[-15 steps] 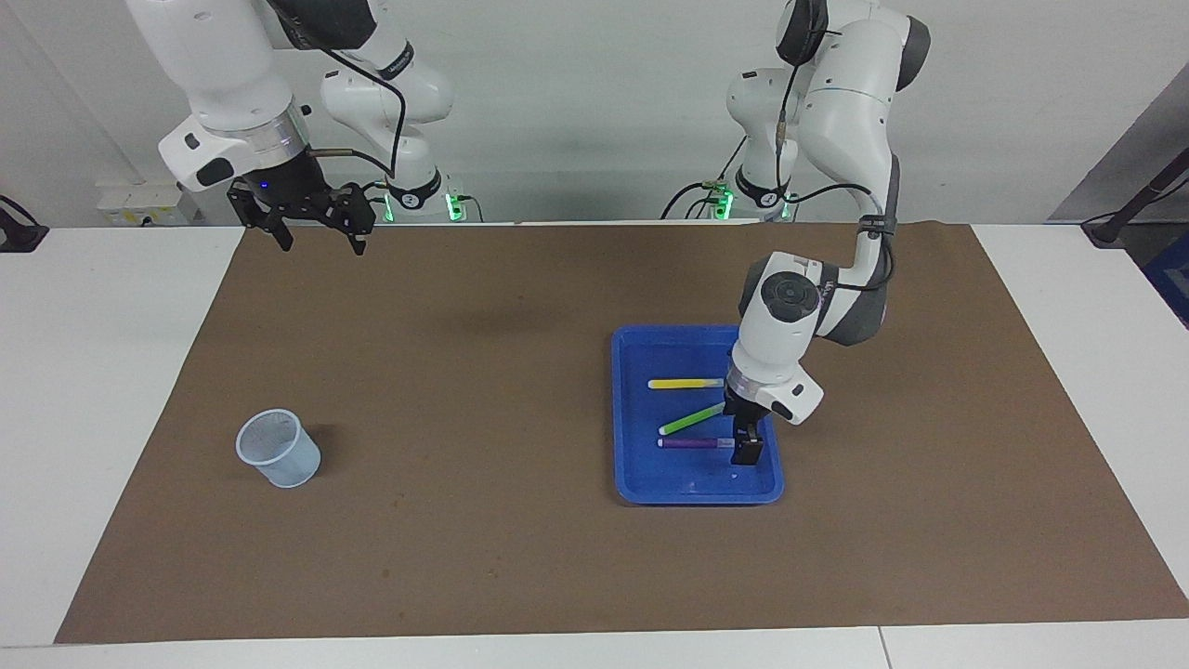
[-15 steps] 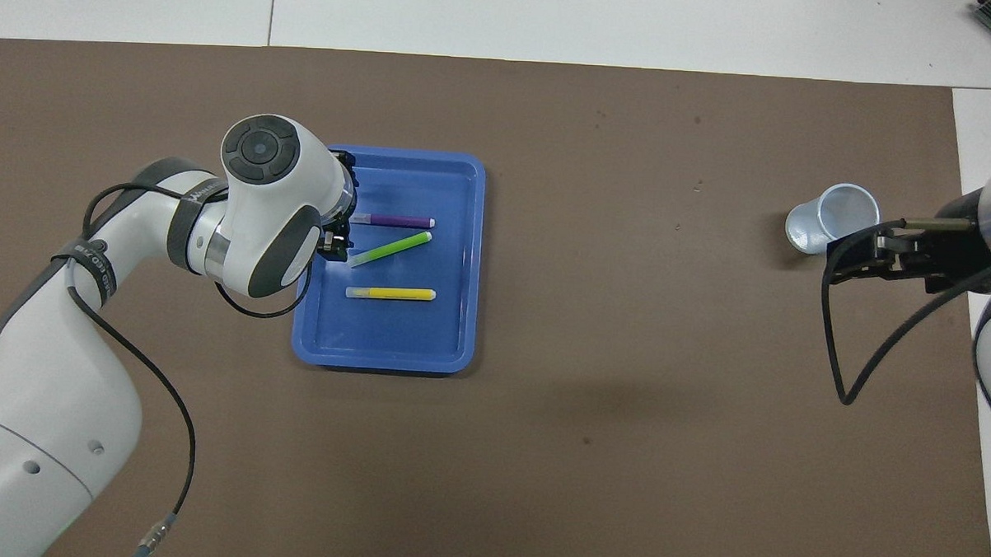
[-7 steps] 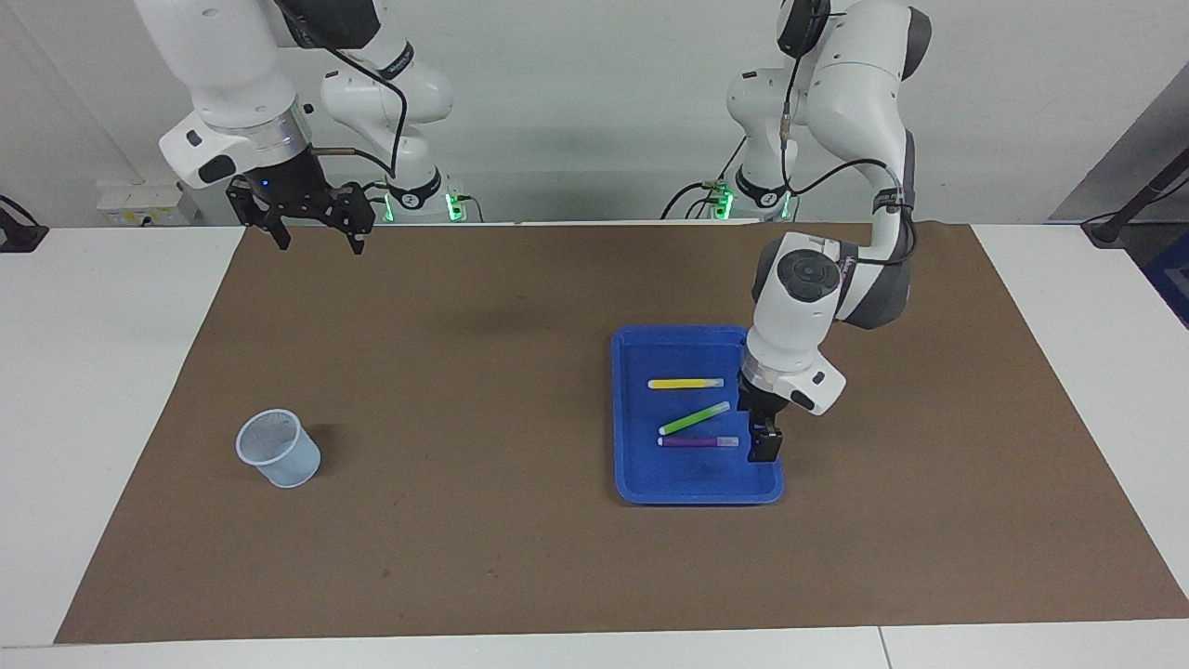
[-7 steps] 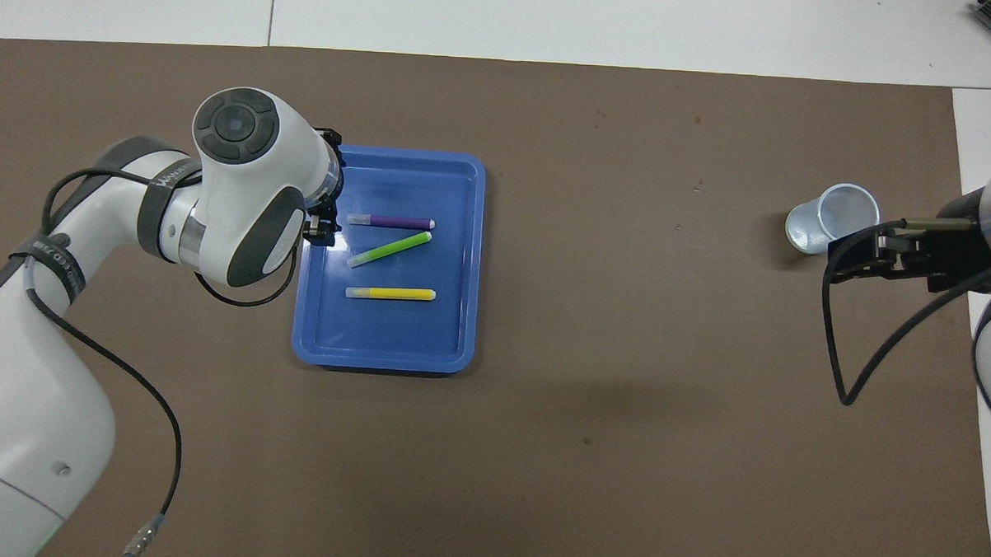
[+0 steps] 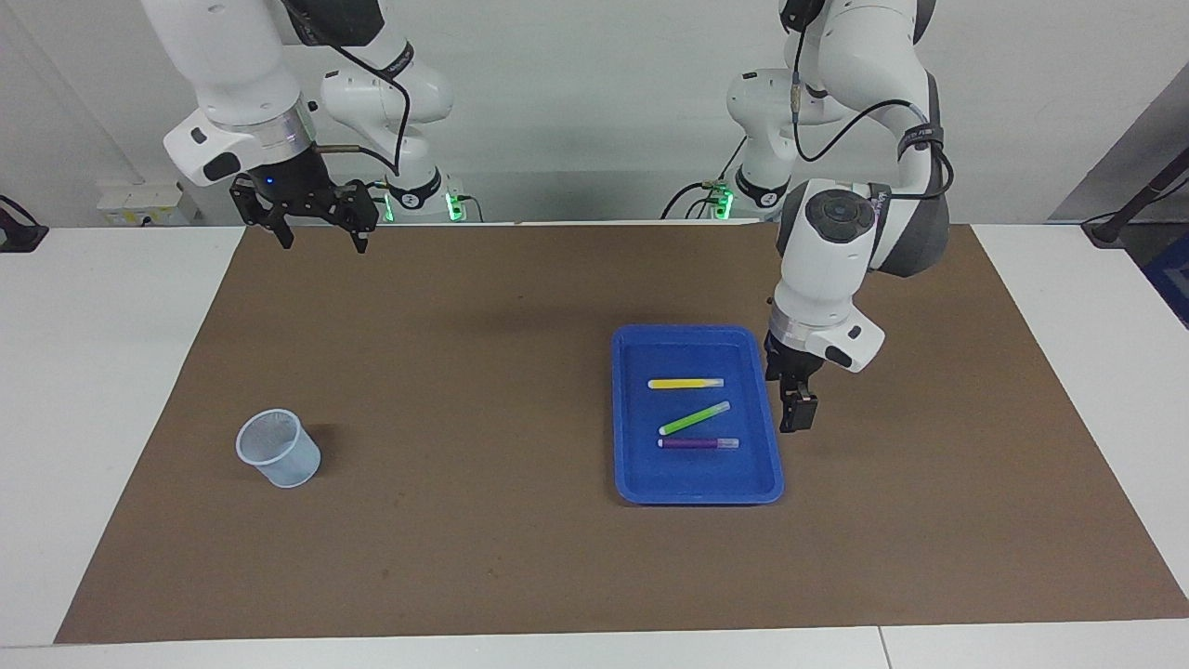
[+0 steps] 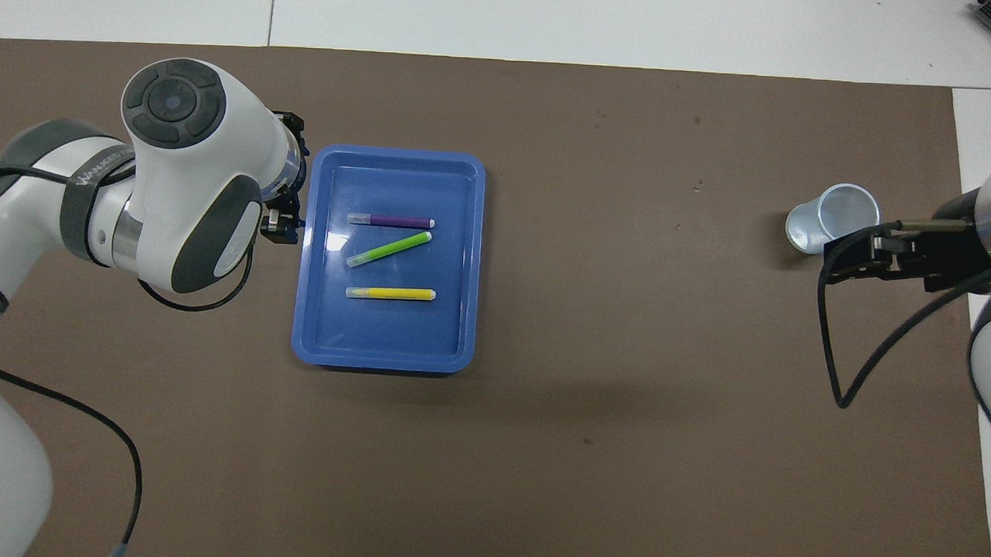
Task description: Right arm passes pens to left for tray arrangement
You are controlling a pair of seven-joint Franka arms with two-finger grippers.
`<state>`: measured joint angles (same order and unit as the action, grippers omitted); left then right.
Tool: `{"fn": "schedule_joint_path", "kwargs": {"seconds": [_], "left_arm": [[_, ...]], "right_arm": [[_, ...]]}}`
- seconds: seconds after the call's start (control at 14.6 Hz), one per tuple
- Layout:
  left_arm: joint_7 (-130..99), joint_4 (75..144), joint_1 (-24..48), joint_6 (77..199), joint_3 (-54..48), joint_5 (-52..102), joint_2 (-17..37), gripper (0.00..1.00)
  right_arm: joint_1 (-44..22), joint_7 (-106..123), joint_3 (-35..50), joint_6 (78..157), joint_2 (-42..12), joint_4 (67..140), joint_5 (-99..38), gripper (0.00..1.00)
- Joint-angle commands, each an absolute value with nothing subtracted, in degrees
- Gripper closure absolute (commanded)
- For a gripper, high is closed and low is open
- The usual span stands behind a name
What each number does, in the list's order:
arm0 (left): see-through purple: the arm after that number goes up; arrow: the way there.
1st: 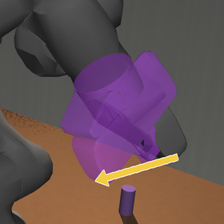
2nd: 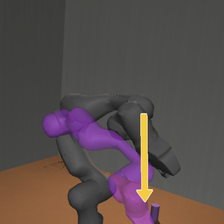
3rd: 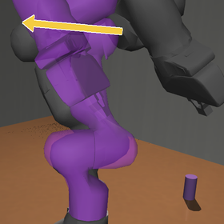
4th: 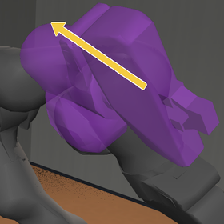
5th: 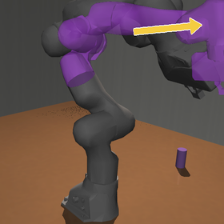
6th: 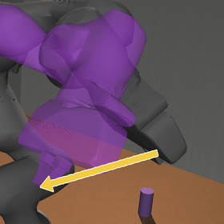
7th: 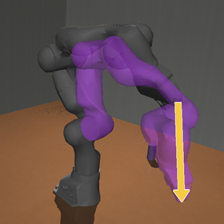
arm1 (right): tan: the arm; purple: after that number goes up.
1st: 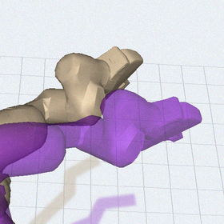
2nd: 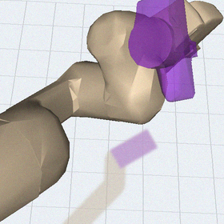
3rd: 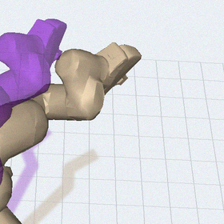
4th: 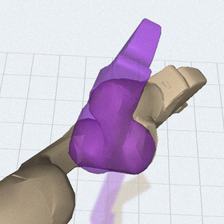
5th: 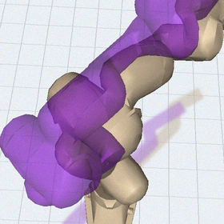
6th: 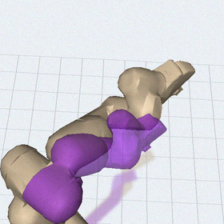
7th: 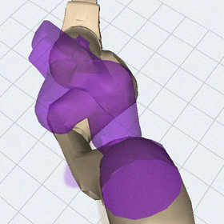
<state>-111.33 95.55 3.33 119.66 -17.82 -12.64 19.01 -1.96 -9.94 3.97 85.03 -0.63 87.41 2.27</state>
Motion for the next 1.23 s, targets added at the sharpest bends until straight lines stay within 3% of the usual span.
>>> {"fn": "schedule_joint_path", "kwargs": {"seconds": [0.0, 0.41, 0.62, 0.82, 0.89, 0.96, 1.03, 1.16], "left_arm": [[-112.14, 99.13, 2.81, 120.58, -17.93, -10.04, 17.49, 0.00], [-126.89, 105.20, 5.08, 127.25, -17.84, -7.73, 16.79, 0.00], [-130.68, 106.34, 6.41, 132.35, -17.84, -7.73, 18.88, 0.01], [-131.22, 107.93, 7.29, 134.64, -17.75, -7.73, 19.16, 0.20], [-131.22, 108.19, 7.29, 134.65, -17.75, -7.73, 19.16, 0.21], [-131.39, 108.72, 7.29, 134.91, -17.75, -7.73, 19.16, 0.30], [-132.09, 108.89, 7.29, 135.70, -17.75, -7.82, 19.25, 0.49], [-132.19, 109.33, 7.29, 136.23, -17.75, -7.82, 19.25, 0.49]], "right_arm": [[-1.67, -8.70, 4.31, 85.25, -0.18, 87.36, 2.55, 0.00], [-1.67, -8.88, 4.22, 85.17, 0.00, 87.89, 2.55, 0.00], [-1.67, -8.96, 4.22, 85.25, 0.09, 87.98, 2.55, 0.00], [-1.67, -8.96, 4.22, 85.25, 0.18, 88.15, 2.55, 0.00], [-1.67, -9.05, 4.31, 85.34, 0.18, 88.15, 2.55, 0.00], [-1.67, -9.05, 4.31, 85.34, 0.35, 88.24, 2.55, 0.00], [-1.67, -9.05, 4.31, 85.34, 0.44, 88.50, 2.55, 0.00], [-1.67, -9.14, 4.31, 85.43, 0.61, 89.03, 2.55, 0.00]]}}
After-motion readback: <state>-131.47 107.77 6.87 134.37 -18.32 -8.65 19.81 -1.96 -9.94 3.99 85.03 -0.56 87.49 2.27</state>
